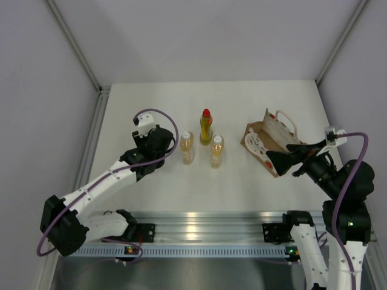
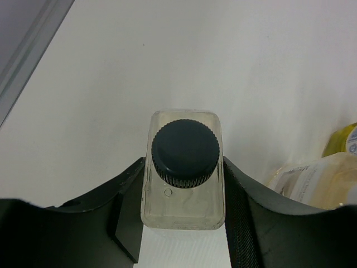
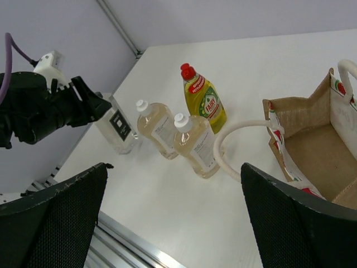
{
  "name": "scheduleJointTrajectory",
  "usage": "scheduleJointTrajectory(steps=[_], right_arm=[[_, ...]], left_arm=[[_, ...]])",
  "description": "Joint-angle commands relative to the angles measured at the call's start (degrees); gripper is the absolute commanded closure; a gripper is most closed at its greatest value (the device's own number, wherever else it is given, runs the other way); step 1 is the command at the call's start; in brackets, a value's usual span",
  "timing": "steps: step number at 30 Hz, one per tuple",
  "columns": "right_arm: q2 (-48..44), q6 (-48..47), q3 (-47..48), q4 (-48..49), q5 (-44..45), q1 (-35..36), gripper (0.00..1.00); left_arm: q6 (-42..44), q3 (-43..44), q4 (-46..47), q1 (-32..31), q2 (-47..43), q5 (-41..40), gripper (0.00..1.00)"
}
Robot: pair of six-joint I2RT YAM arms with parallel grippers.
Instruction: Take the personal care products out of the canvas bag
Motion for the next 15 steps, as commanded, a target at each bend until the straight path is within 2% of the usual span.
scheduleJointTrajectory(steps=[1, 5, 12, 15], right_arm=[[0.3, -1.9, 3.0, -2.4, 0.2, 1.3, 0.01], [0.1, -1.5, 2.8, -2.5, 0.7, 1.3, 0.00], [-0.6, -1.6, 1.5, -2.6, 1.0, 1.3, 0.00], [-0.6, -1.6, 1.1, -2.7, 1.5, 1.3, 0.01]], left_arm=[[-7.8, -2.0, 7.1, -0.2, -4.7, -4.6, 1.00], [-11.2, -5.1, 7.2, -1.5, -5.7, -7.0, 1.00], [-12.8, -7.2, 7.0, -2.9, -2.3, -8.1, 1.00], [-13.4, -8.1, 7.1, -3.4, -2.2, -8.4, 0.91]])
